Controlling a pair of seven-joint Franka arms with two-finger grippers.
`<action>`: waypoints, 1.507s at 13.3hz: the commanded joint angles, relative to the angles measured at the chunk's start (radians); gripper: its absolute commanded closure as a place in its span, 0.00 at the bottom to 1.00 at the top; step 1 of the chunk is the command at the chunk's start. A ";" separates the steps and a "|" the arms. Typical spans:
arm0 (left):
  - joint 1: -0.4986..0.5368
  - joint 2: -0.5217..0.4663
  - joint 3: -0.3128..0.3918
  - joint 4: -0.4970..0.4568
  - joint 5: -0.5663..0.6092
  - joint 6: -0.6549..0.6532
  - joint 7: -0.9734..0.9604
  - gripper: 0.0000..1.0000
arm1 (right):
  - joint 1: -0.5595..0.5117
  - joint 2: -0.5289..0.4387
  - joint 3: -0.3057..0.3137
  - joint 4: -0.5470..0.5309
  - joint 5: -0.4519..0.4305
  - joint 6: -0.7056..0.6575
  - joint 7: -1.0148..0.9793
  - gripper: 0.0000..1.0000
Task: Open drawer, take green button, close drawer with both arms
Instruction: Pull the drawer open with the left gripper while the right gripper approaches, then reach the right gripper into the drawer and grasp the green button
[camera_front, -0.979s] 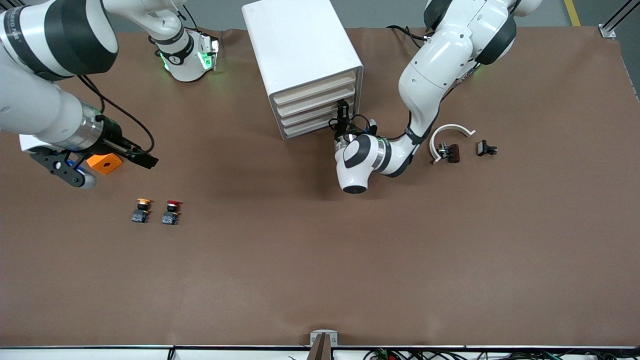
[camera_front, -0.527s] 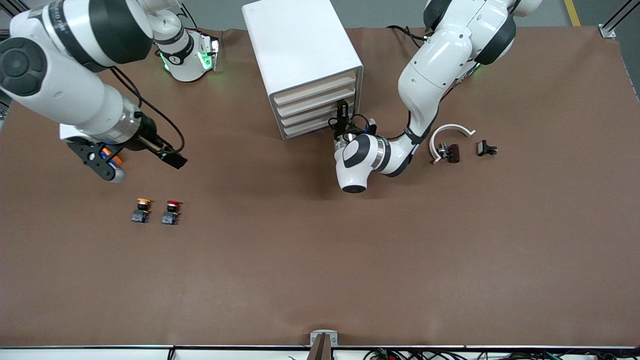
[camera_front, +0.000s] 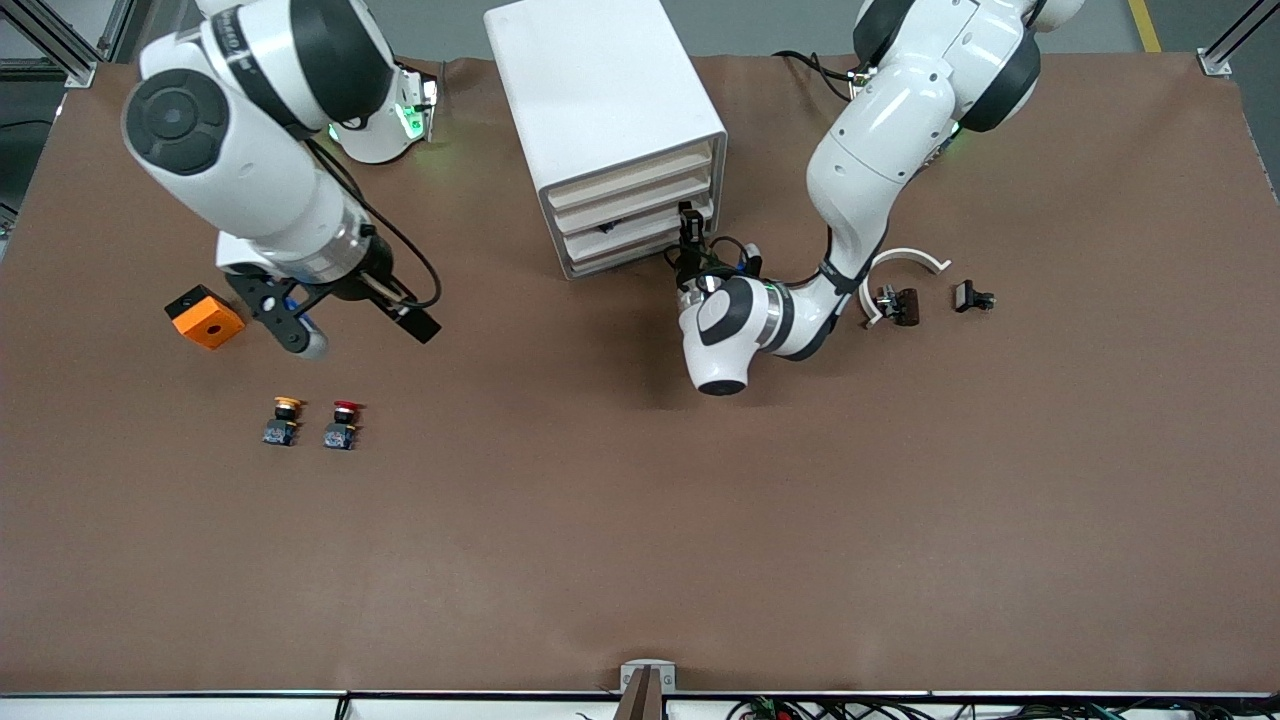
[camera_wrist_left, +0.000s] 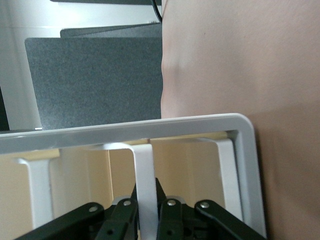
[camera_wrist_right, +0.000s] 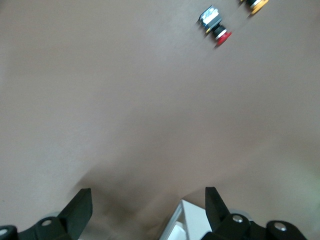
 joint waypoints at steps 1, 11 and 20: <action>0.029 0.012 0.034 0.025 -0.036 0.015 0.000 0.97 | 0.058 -0.007 -0.008 -0.043 0.000 0.065 0.087 0.00; 0.110 0.031 0.061 0.115 -0.091 0.109 0.006 0.97 | 0.227 0.097 -0.008 -0.048 -0.063 0.167 0.295 0.00; 0.205 0.049 0.061 0.164 -0.188 0.152 0.011 0.93 | 0.389 0.148 -0.008 -0.186 -0.112 0.354 0.478 0.00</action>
